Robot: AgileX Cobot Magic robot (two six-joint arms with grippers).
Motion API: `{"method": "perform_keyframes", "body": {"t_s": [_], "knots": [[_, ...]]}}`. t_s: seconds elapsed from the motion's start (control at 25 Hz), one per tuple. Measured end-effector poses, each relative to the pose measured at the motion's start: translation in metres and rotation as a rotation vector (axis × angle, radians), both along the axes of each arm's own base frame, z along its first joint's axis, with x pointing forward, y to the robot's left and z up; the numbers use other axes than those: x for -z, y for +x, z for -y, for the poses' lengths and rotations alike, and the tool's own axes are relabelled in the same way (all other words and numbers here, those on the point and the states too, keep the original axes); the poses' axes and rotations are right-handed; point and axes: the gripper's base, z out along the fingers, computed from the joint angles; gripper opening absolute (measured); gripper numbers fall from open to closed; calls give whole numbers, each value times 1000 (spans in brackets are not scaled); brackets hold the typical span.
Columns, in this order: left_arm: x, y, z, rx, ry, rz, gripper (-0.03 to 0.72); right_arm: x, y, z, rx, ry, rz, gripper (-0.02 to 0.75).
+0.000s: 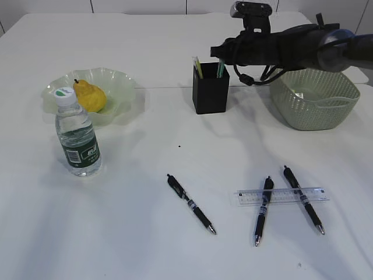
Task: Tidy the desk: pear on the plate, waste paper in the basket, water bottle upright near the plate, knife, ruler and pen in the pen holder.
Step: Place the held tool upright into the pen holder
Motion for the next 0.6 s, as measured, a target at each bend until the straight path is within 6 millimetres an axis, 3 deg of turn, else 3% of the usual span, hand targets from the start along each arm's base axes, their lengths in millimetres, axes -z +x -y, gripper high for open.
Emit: {"method": "perform_keyframes", "body": {"t_s": [0.52,0.6], "knots": [[0,0,0,1,7,1,517,1,-1,-4,-27,23,-10,275],[0,0,0,1,7,1,517,-6,-2,-4,-23,45,-2,296]]}}
